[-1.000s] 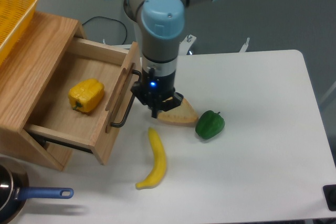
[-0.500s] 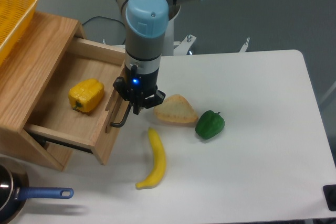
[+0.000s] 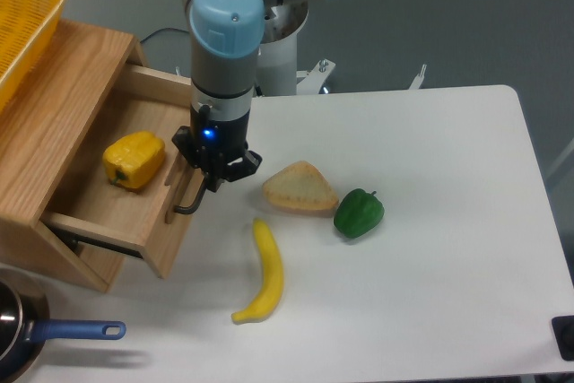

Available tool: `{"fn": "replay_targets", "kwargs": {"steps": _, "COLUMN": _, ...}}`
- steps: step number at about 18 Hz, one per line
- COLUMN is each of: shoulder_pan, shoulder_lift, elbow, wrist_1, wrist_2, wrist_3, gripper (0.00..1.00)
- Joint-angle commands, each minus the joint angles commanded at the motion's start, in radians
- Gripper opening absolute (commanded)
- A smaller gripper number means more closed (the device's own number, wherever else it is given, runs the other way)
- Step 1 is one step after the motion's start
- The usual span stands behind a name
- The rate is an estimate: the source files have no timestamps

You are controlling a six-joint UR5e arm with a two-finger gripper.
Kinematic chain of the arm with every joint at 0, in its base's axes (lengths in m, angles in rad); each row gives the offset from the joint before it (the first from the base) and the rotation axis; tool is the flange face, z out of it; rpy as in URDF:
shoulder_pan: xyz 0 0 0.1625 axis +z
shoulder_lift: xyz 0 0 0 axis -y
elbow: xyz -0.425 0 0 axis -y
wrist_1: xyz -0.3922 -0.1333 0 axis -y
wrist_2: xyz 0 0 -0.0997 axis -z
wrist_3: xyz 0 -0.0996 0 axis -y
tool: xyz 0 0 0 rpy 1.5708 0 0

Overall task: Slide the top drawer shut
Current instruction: 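Push the drawer front into the cabinet with the gripper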

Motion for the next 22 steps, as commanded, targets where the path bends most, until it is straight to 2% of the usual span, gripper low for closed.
{"fn": "replay_targets", "kwargs": {"steps": 18, "shoulder_pan": -0.143, "shoulder_lift": 0.002, "elbow": 0.000, "wrist_1": 0.002, "wrist_2": 0.005, "wrist_3": -0.110, "gripper": 0.00}}
{"fn": "replay_targets", "kwargs": {"steps": 22, "shoulder_pan": -0.155, "shoulder_lift": 0.023, "elbow": -0.003, "wrist_1": 0.002, "wrist_2": 0.005, "wrist_3": -0.114, "gripper": 0.00}}
